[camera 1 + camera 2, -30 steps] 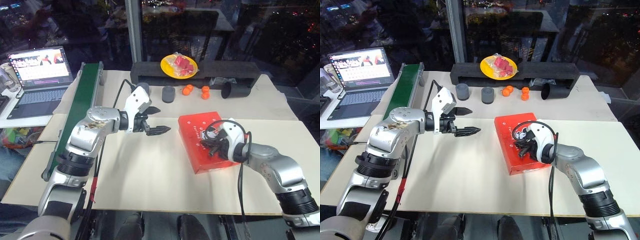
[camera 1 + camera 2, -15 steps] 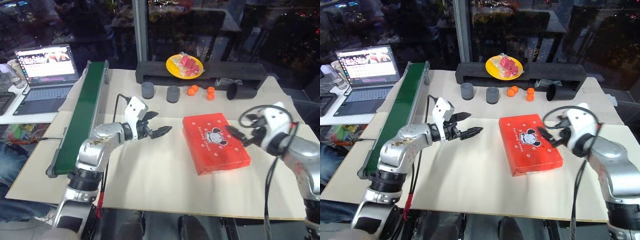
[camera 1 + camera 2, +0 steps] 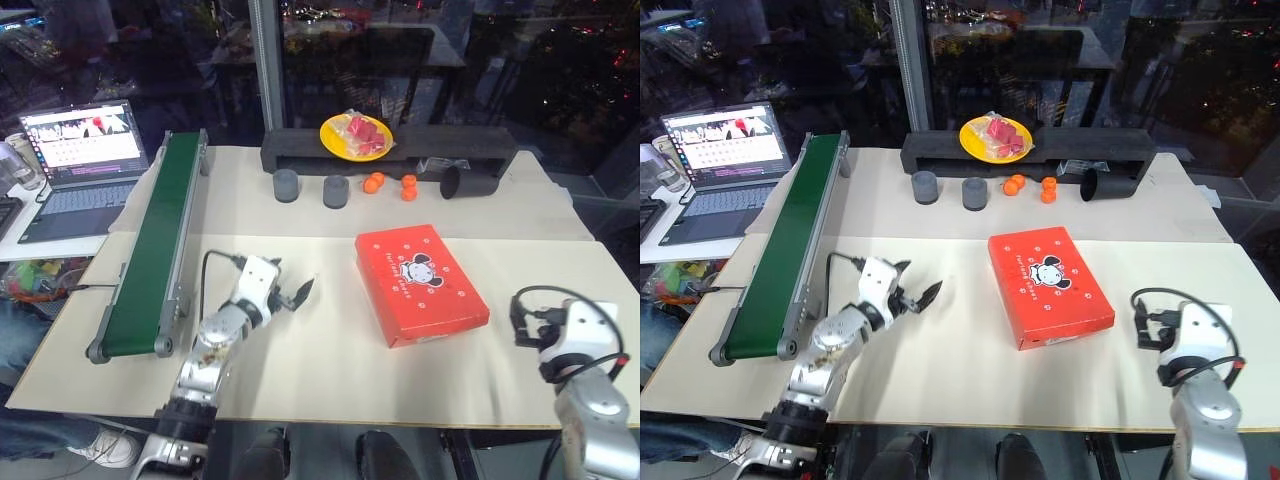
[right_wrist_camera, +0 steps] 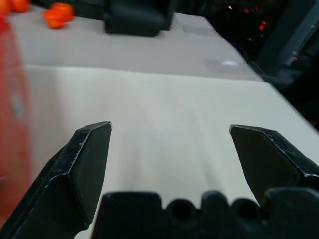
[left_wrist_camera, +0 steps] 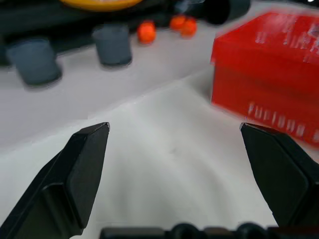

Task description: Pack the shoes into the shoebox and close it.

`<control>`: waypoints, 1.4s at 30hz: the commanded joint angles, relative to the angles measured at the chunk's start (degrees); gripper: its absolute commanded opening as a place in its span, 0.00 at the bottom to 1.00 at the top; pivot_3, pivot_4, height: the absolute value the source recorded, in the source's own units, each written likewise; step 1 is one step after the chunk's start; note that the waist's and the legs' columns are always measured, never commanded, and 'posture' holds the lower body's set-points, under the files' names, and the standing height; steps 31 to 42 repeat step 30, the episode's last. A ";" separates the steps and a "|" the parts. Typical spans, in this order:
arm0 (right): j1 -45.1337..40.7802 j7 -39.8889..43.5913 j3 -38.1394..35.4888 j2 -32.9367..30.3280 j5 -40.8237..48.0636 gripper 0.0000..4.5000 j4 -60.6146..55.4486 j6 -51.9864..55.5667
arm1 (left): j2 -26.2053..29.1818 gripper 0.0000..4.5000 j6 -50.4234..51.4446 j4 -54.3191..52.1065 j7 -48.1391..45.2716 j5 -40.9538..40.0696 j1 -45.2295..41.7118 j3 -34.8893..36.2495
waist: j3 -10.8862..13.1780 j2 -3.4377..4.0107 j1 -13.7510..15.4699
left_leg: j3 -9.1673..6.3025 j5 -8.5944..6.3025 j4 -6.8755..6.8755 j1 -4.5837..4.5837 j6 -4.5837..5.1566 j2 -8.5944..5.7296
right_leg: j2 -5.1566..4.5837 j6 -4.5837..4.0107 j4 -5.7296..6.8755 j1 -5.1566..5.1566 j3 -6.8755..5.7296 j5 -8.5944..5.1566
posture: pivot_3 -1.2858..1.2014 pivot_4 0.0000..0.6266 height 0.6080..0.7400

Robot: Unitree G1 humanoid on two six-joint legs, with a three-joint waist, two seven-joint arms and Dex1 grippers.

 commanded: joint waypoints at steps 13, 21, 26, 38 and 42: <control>-1.45 -1.58 8.27 8.11 -2.62 0.99 7.67 -7.63 | -3.78 1.00 -4.52 2.70 4.68 -0.47 2.71 2.85 | -0.17 0.04 0.44 | 0.04 0.00 -0.10 -0.04 0.00 0.03 | 0.03 0.20 -0.05 -0.05 0.01 0.04 | 0.52 0.24 1.00; -3.15 -0.07 14.73 9.85 -3.05 0.99 5.56 -5.88 | -3.46 1.00 -5.09 3.81 4.23 -0.55 2.09 3.92 | -0.17 0.05 0.41 | 0.05 0.00 -0.11 -0.04 0.00 0.04 | 0.03 0.20 -0.06 -0.06 0.00 0.04 | 0.52 0.24 1.00; -2.46 0.01 15.12 9.06 -3.26 0.99 5.40 -5.99 | -3.74 1.00 -4.90 4.40 4.07 -1.87 2.28 5.31 | -0.17 0.04 0.84 | 0.04 0.00 -0.12 -0.07 0.00 0.03 | 0.02 0.21 -0.09 -0.07 0.00 0.03 | 0.52 0.24 1.00; -2.53 0.15 14.86 8.65 -2.97 0.99 5.62 -5.91 | -3.77 1.00 -4.73 5.07 4.28 -1.62 2.43 5.87 | -0.17 0.04 0.87 | 0.04 0.00 -0.12 -0.07 0.00 0.03 | 0.02 0.22 -0.09 -0.07 -0.01 0.02 | 0.52 0.24 1.00; -2.53 0.15 14.86 8.65 -2.97 0.99 5.62 -5.91 | -3.77 1.00 -4.73 5.07 4.28 -1.62 2.43 5.87 | -0.17 0.04 0.87 | 0.04 0.00 -0.12 -0.07 0.00 0.03 | 0.02 0.22 -0.09 -0.07 -0.01 0.02 | 0.52 0.24 1.00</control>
